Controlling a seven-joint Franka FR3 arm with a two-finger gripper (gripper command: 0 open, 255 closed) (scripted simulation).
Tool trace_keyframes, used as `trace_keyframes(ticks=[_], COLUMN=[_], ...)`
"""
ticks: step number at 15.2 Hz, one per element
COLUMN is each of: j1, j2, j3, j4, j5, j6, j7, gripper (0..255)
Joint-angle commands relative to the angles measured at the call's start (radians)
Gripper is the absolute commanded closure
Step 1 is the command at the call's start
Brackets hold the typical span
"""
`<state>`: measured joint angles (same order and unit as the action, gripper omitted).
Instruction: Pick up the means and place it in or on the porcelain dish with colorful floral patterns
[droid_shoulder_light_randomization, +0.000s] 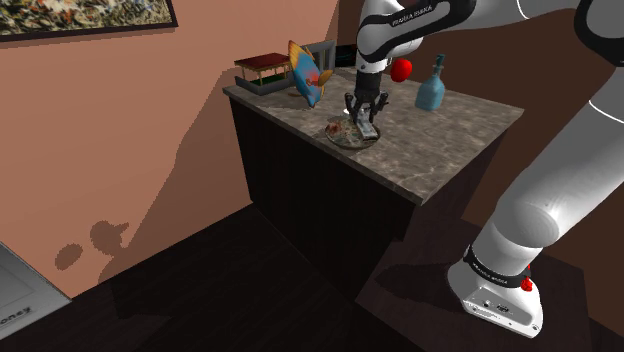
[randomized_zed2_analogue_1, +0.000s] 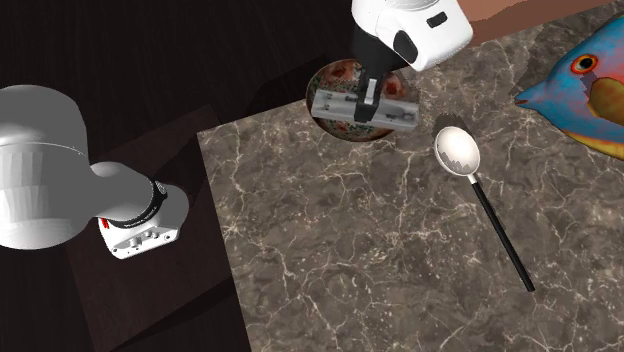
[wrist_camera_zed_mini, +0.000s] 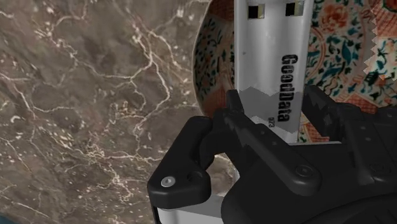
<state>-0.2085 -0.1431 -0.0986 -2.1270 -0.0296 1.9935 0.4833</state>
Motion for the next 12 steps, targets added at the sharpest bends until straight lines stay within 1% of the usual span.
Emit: trace_keyframes(ticks=[1,4,11,12], j1=[-0.002,-0.002,-0.002,-0.002], j2=[0.005,0.018,0.018,0.02], j3=[-0.003,-0.003,-0.004,-0.004], j4=[-0.025,-0.055,-0.055,-0.053], j5=[0.0,0.001,0.001,0.001], j6=[0.032,0.074,0.074,0.074], j7=[-0.004,-0.004,-0.004,-0.005], gripper=[255,255,255,0])
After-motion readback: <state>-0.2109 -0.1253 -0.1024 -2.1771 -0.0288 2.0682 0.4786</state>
